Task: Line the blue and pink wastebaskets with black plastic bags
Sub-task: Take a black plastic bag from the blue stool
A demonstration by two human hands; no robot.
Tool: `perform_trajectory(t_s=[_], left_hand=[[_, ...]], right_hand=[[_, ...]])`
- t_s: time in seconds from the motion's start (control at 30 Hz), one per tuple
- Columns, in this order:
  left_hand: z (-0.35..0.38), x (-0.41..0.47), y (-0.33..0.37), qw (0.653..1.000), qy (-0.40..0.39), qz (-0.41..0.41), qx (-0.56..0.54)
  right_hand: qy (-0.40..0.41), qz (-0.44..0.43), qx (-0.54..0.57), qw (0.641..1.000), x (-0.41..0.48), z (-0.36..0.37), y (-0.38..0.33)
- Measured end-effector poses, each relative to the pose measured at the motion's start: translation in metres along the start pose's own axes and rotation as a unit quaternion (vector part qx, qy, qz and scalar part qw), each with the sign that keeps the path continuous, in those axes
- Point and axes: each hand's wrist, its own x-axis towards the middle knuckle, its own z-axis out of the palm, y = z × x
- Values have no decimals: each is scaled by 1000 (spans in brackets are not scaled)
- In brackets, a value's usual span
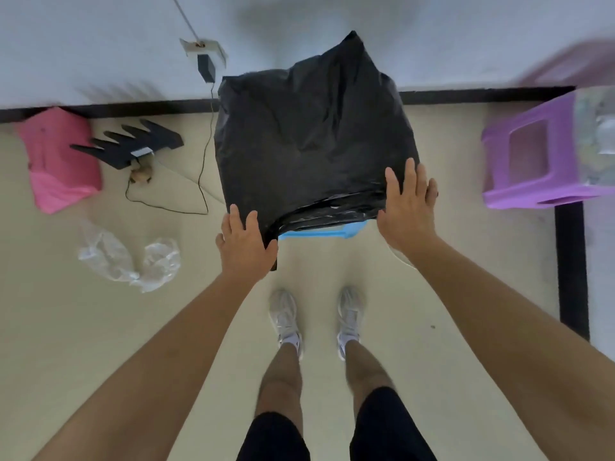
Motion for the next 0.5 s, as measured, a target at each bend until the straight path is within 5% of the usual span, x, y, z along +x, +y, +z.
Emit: perform_trajectory(t_s=[0.23, 0.5], left_hand=[[58, 31, -29, 975, 142, 5, -172], [-49, 15, -10, 928, 209, 25, -308]], right_hand=[[97, 104, 52, 988, 36, 50, 1], [187, 92, 224, 952, 19, -55, -21]])
